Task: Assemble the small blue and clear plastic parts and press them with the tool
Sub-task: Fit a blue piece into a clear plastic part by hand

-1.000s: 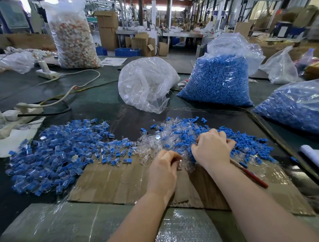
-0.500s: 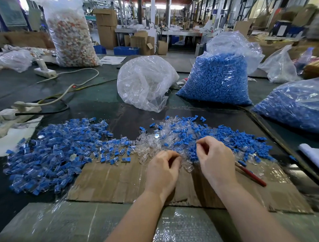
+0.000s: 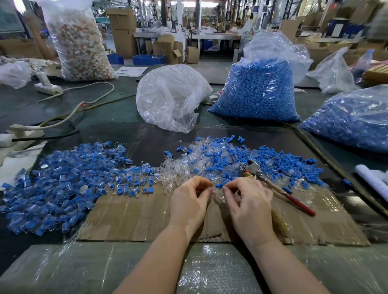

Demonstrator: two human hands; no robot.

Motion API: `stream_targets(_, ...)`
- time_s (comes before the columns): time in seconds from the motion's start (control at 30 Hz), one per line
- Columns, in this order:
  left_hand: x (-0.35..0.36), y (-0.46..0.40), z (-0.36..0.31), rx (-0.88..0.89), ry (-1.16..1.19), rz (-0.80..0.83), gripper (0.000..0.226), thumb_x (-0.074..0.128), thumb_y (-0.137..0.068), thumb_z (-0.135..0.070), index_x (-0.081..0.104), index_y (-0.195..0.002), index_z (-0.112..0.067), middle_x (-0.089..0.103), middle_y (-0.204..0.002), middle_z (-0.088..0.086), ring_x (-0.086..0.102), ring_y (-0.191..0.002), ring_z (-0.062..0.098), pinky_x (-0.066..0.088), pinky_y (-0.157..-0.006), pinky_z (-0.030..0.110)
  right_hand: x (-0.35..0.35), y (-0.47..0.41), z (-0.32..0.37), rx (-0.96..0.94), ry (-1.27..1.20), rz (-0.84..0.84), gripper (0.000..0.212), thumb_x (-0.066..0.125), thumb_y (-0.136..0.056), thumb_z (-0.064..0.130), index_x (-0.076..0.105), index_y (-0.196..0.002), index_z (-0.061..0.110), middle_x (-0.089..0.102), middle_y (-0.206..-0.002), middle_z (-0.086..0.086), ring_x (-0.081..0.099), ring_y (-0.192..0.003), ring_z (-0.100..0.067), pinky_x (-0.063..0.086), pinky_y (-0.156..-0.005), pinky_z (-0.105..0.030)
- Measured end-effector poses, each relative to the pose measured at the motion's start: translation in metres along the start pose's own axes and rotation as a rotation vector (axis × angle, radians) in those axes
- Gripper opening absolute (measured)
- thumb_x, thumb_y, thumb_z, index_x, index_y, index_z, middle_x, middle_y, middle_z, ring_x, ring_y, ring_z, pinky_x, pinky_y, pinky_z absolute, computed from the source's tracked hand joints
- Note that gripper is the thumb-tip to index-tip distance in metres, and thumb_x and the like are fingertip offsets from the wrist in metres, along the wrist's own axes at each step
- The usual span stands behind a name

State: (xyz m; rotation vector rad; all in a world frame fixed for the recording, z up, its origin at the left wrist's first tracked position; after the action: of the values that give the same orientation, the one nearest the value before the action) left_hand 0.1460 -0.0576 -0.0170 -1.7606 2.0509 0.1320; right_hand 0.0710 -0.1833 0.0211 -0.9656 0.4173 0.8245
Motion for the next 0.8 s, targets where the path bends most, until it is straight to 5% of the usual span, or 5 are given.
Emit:
stream_targets(0.27,0.0017,0.0021,-0.0005,-0.048,0.092,0.038,0.019,0.063,-0.085,-0.004,0.061,-0.079,-0.022,0.066,-0.076,0.003,0.064,-0.074,0.014,0.054,-0.073,0.025,0.0038,0.0017,0.0023,-0.03,0.066,0.027,0.016,0.069,-0.081,0.018,0.056,-0.071,0.018,0.055,-0.069,0.007,0.051,-0.071,-0.019,0.021,-0.073,-0.03)
stream_targets(0.6,0.0064,0.0034,-0.006,-0.006,0.055,0.105,0.025,0.066,-0.083,-0.006,0.061,-0.074,-0.029,0.065,-0.072,-0.007,0.061,-0.068,0.005,0.05,-0.067,0.014,0.0044,0.0025,0.0059,-0.099,0.154,-0.016,0.021,0.076,-0.072,0.016,0.057,-0.062,0.015,0.057,-0.061,0.004,0.055,-0.063,-0.022,0.022,-0.07,-0.033)
stream_targets(0.8,0.0046,0.0029,-0.0044,0.001,0.037,0.075,0.024,0.061,-0.088,-0.009,0.06,-0.078,-0.032,0.065,-0.075,-0.009,0.061,-0.072,0.004,0.049,-0.067,0.013,0.0036,0.0033,0.0079,-0.107,0.075,0.004,0.009,0.065,-0.079,0.027,0.068,-0.084,0.02,0.063,-0.078,0.007,0.057,-0.076,-0.019,0.031,-0.076,-0.036)
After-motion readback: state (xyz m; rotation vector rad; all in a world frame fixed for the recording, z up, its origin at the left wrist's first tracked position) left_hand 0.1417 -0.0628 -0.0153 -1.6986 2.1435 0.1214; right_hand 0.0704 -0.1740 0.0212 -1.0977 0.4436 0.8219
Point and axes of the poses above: each hand's wrist, its own y-axis away from the middle knuckle, its own x-axis out of the palm, z = x × y, the point moved 10 cm from there along -y, towards the middle knuckle
